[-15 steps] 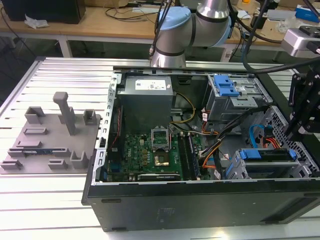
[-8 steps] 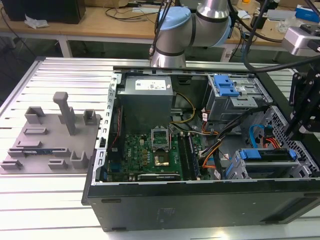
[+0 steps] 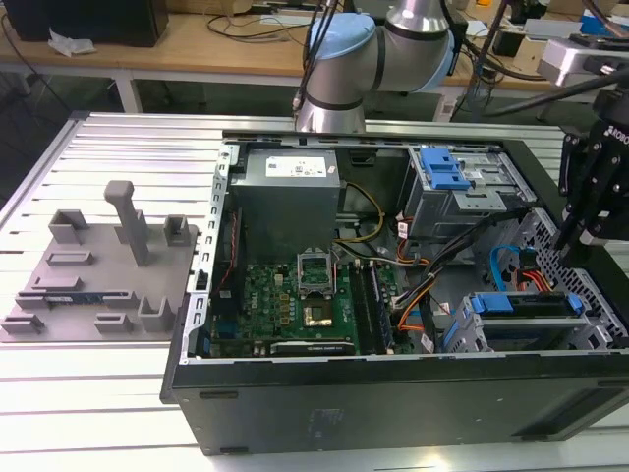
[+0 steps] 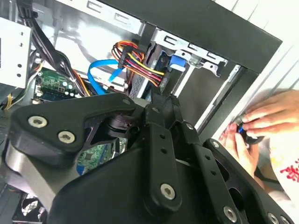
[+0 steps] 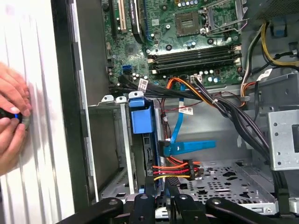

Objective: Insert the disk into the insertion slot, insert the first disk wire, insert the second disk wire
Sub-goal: 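Insert the second disk wire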

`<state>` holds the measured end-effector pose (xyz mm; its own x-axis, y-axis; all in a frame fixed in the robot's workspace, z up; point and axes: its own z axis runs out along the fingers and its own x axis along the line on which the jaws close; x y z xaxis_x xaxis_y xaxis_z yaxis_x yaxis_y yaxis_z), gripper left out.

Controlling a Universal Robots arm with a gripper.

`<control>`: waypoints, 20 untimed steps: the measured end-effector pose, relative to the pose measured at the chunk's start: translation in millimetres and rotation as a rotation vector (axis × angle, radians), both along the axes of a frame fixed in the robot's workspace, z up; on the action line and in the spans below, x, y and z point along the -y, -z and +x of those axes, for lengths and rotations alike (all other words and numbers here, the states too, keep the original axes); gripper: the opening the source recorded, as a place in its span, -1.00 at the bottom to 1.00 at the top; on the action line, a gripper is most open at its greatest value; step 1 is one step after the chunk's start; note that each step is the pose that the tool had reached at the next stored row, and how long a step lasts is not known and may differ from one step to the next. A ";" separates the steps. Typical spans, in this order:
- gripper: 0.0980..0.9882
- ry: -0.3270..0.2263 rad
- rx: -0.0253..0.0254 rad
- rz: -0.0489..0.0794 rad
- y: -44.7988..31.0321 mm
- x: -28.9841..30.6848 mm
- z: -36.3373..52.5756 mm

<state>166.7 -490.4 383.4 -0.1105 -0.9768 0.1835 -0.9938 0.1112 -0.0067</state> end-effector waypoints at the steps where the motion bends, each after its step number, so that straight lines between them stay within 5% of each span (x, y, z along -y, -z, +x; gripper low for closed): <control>1: -0.68 0.000 -0.0003 -0.011 0.1 -1.0 -0.2; 2: -0.68 0.000 -0.0005 -0.022 0.2 -2.0 -0.8; 3: -0.68 0.000 -0.0004 -0.055 0.0 -5.4 -2.5; 5: -0.68 0.000 -0.0004 -0.087 0.0 -11.6 -7.5; 13: -0.68 0.000 0.0006 -0.120 1.2 -26.9 -26.7; 20: -0.68 0.000 0.0009 -0.130 8.0 -27.5 -33.4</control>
<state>133.3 -462.9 375.4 -0.1103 -0.9448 0.3086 -0.9938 0.1089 -0.0219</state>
